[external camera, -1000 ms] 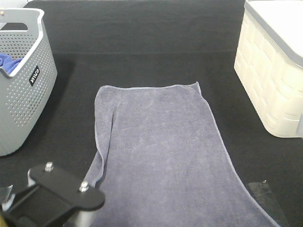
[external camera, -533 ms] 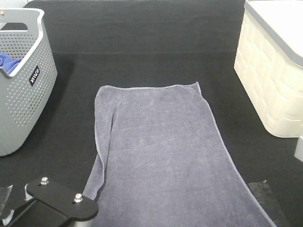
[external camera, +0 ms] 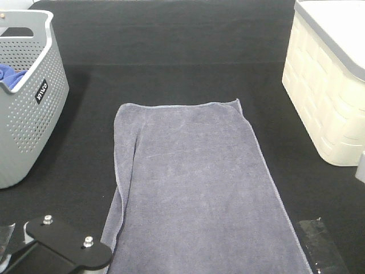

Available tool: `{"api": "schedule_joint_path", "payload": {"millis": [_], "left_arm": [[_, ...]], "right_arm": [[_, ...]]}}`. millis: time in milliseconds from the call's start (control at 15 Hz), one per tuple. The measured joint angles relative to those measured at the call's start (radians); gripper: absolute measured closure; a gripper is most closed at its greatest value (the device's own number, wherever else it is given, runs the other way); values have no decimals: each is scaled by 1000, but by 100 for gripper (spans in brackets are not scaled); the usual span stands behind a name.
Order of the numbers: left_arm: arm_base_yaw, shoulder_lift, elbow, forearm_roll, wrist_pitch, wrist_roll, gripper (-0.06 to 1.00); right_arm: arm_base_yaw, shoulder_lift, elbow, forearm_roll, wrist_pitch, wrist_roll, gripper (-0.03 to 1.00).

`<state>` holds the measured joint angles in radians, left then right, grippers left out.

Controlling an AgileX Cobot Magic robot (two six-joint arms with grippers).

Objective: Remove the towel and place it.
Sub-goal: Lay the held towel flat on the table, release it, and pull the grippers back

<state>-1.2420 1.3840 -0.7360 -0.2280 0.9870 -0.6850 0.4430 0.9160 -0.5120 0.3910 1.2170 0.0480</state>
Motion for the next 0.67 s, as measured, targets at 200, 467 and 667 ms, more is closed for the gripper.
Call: {"api": "schedule_joint_path", "payload": {"millis": [200, 467, 667], "left_arm": [[0, 0, 0, 50, -2, 0, 32], [0, 0, -24, 240, -3, -17, 35], [5, 2, -123, 451, -3, -105, 38]], "right_arm": [[0, 0, -1, -17, 0, 1, 27], [0, 0, -91, -112, 1, 1, 27], [0, 27, -225, -184, 2, 1, 27]]}}
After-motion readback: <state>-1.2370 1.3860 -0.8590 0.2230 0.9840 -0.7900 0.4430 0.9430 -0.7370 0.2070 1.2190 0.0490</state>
